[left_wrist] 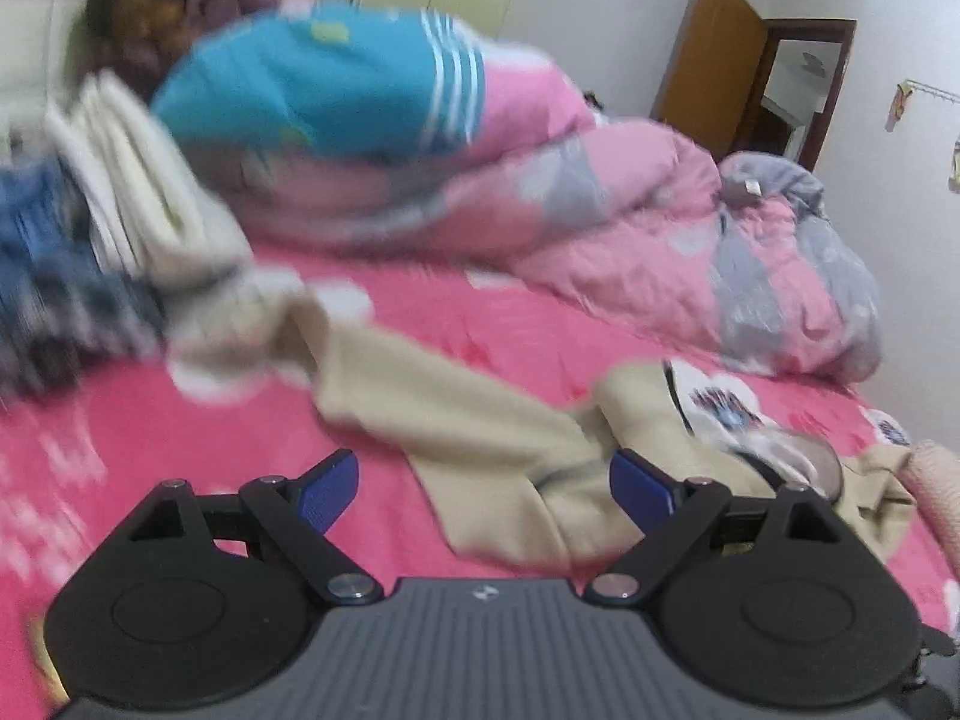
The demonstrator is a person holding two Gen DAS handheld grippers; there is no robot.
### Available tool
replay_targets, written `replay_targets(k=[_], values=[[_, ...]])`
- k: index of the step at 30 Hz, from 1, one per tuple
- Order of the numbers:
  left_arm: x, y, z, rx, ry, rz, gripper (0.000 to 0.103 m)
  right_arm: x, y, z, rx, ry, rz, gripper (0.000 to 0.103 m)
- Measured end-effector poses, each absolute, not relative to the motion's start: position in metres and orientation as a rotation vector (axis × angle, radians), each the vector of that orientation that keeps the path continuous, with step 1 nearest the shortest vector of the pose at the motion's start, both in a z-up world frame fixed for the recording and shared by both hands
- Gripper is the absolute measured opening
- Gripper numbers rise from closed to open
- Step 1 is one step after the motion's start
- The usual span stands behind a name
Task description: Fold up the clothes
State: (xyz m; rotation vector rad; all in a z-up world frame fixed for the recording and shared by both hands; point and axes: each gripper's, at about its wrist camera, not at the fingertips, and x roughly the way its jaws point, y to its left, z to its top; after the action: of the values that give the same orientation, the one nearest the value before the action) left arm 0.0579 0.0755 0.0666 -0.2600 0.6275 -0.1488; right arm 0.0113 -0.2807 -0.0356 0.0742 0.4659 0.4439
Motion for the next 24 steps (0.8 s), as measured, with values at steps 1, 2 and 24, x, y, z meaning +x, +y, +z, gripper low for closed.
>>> replay_targets(k=[1, 2, 24], values=[[0.059, 0.069, 0.054, -0.276, 0.655, -0.166, 0.091, 0.009, -0.272, -0.034, 0.044, 0.469, 0.478, 0.055], [0.059, 0.062, 0.042, -0.286, 0.680, -0.176, 0.091, 0.007, -0.263, -0.033, 0.015, 0.481, 0.508, 0.055], [0.097, -0.029, -0.026, -0.264, 0.792, -0.368, 0.083, -0.014, -0.345, 0.037, 0.069, 0.293, 0.078, 0.003]])
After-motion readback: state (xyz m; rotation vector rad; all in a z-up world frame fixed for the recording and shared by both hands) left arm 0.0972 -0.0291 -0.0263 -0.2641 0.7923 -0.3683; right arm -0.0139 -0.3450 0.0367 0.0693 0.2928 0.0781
